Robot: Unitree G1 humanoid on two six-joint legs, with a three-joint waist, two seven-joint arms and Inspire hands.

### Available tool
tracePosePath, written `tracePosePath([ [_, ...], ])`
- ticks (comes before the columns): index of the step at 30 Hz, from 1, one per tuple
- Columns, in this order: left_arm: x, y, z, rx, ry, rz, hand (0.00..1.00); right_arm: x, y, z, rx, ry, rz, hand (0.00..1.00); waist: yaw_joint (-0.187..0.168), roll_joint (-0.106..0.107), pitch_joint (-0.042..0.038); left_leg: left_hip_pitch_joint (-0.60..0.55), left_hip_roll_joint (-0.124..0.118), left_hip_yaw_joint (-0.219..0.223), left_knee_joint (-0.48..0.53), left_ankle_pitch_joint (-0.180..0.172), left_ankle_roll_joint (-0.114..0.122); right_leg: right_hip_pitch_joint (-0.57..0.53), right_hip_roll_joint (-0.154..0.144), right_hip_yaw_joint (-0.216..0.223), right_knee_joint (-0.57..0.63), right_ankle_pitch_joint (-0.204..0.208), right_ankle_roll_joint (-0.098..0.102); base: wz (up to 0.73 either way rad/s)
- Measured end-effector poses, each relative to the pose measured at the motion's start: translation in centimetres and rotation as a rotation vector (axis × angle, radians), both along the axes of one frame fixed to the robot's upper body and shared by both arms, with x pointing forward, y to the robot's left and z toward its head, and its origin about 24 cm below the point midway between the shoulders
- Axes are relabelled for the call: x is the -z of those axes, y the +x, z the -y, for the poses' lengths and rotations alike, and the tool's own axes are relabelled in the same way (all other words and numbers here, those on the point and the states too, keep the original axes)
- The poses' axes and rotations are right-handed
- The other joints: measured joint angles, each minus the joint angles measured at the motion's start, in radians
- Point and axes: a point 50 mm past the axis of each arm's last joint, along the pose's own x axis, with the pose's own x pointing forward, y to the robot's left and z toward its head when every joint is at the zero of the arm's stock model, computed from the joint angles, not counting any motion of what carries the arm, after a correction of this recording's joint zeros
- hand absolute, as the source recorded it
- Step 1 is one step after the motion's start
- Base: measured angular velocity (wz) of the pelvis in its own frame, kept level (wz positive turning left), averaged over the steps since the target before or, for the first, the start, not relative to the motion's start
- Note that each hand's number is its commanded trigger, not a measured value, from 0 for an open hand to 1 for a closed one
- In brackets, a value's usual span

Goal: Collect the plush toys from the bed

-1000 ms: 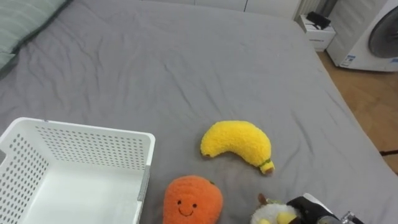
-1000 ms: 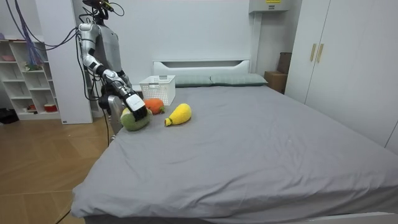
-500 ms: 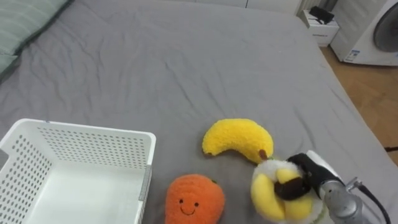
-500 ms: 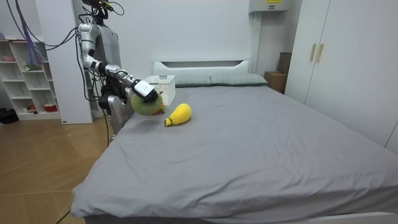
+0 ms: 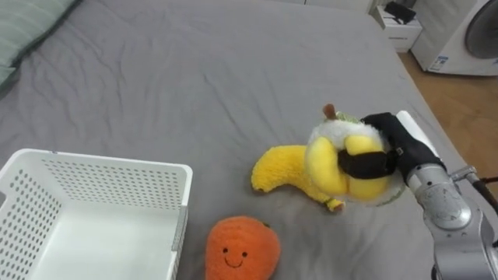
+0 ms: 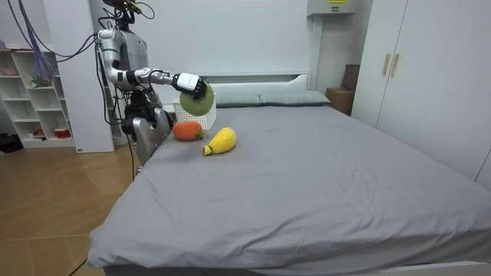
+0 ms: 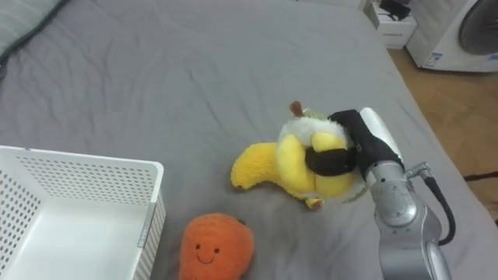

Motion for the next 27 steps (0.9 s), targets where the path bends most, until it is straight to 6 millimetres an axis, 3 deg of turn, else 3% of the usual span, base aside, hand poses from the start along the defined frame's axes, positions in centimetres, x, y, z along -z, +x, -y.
tracePosePath([
  [4, 0.0, 0.2, 0.0, 0.002, 0.006, 0.005, 0.00, -0.9, 1.0, -1.1, -0.044, -0.008, 0.033, 1.00, 0.012, -0.003, 0.0000, -0.001, 0.000, -0.001, 0.000, 0.000, 0.000, 0.000, 0.000, 0.000, -0.001, 0.000, 0.000, 0.00],
  [9, 0.0, 1.2, 0.1, 0.015, 0.004, 0.028, 0.00, -1.7, 1.9, -3.1, -0.133, -0.008, 0.046, 1.00, 0.045, -0.014, 0.0063, -0.005, 0.000, -0.007, 0.000, 0.000, 0.000, 0.004, 0.000, -0.007, -0.002, 0.000, 0.000, 0.04],
  [13, -0.1, 2.4, 0.5, 0.051, -0.007, 0.051, 0.00, -1.7, 2.1, -4.7, -0.206, 0.015, 0.038, 1.00, 0.089, -0.015, 0.0074, -0.016, -0.001, -0.010, 0.001, 0.001, 0.000, -0.005, -0.002, -0.015, -0.003, 0.000, 0.000, 0.04],
  [19, -0.1, 3.4, 0.8, 0.082, -0.014, 0.074, 0.00, -2.2, 2.9, -6.8, -0.294, 0.032, 0.046, 1.00, 0.117, -0.020, 0.0097, -0.033, -0.012, -0.053, 0.010, 0.003, 0.002, -0.005, -0.013, -0.058, -0.003, -0.005, 0.004, 0.19],
  [24, -0.3, 4.6, 0.7, 0.096, -0.009, 0.106, 0.00, -1.9, 3.0, -8.6, -0.368, 0.045, 0.026, 1.00, 0.172, -0.038, 0.0194, -0.035, -0.014, -0.074, 0.017, 0.003, 0.003, 0.013, -0.014, -0.074, -0.019, -0.005, 0.005, 0.10],
  [27, -0.4, 4.8, 0.7, 0.111, -0.002, 0.108, 0.00, -1.2, 2.8, -9.5, -0.394, 0.044, -0.007, 1.00, 0.217, -0.042, 0.0184, -0.038, -0.015, -0.082, 0.016, 0.003, 0.003, 0.012, -0.015, -0.086, -0.019, -0.006, 0.006, 0.11],
])
